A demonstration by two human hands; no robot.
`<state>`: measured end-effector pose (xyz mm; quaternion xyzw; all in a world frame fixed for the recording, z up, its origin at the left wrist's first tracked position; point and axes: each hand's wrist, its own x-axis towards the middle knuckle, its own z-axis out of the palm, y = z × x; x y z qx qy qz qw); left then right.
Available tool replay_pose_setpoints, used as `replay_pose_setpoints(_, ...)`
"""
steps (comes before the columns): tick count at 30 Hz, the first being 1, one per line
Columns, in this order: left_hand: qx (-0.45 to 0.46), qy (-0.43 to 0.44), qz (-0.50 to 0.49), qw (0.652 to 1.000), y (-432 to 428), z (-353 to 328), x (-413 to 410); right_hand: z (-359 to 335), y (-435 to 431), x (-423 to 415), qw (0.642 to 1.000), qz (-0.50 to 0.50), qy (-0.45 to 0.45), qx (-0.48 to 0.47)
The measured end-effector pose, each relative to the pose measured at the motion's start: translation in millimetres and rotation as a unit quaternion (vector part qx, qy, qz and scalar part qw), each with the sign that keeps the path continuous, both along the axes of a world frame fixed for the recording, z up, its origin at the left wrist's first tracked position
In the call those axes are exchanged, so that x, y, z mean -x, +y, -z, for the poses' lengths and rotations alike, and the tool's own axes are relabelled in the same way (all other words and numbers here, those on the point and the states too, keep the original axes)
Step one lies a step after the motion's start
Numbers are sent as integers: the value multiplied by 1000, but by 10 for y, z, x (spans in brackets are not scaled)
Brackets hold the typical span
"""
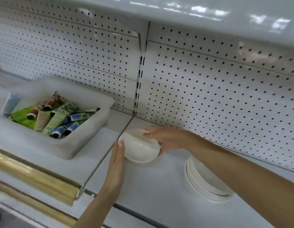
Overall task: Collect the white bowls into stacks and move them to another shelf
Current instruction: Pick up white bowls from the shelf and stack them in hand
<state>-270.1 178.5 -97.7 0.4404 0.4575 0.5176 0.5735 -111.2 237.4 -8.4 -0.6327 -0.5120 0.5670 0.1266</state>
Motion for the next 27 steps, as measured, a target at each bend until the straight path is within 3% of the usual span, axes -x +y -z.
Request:
replay_pose_setpoints(8,-41,5,22,999,-8,-473,-121,-389,-236,-290,994,41,82,-53)
replay_pose_setpoints(13,-94,34,89,991,-176,-879,-482,-758,-738,-786,986,69,108,-107)
replay_pose_setpoints(23,-106,36,197,974,-526,-910,-1256,-534,-1716,-1408,950,168,-7,-265)
replay_pose_setpoints(27,-106,48,219,969,-616,-825,-1334,-380,-1851,-1480,939,188,-33,-287)
